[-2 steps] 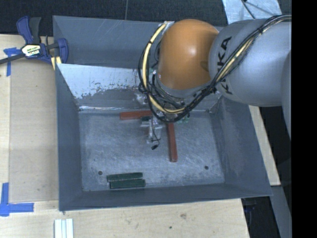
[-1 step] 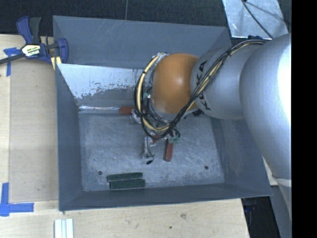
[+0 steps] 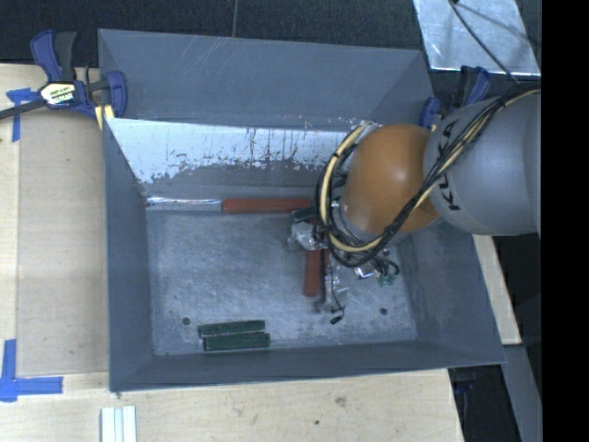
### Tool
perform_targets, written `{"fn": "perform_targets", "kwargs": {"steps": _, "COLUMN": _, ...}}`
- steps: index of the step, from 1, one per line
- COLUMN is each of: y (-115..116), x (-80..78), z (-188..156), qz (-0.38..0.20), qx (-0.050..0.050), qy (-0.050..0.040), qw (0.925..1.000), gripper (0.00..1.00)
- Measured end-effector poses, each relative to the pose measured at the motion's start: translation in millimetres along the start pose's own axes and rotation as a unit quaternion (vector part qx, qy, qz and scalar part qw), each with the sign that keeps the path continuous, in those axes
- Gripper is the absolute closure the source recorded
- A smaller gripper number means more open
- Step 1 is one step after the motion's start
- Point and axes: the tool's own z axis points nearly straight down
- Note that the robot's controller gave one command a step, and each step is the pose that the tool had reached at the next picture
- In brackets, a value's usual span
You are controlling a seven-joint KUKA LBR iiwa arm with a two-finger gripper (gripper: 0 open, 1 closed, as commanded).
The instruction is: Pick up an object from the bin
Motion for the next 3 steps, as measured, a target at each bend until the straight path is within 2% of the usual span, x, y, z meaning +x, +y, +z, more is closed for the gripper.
{"fn": "perform_targets", "kwargs": {"steps": 1, "y": -69.6, "x": -10.9, "z": -0.1, "qz": -0.43, "qx": 0.0, "qy": -0.0029, "qw": 0.903, "gripper": 0.0}}
{"fn": "perform_targets", "kwargs": {"steps": 2, "y": -116.1, "x": -28.1, "z": -16.8, "qz": -0.428, "qx": -0.001, "qy": -0.0025, "qw": 0.9039, "gripper": 0.0}}
{"fn": "perform_targets", "kwargs": {"steps": 3, "y": -87.7, "x": -54.4, "z": -32.2, "qz": -0.257, "qx": -0.001, "qy": -0.0046, "qw": 0.9665, "gripper": 0.0}}
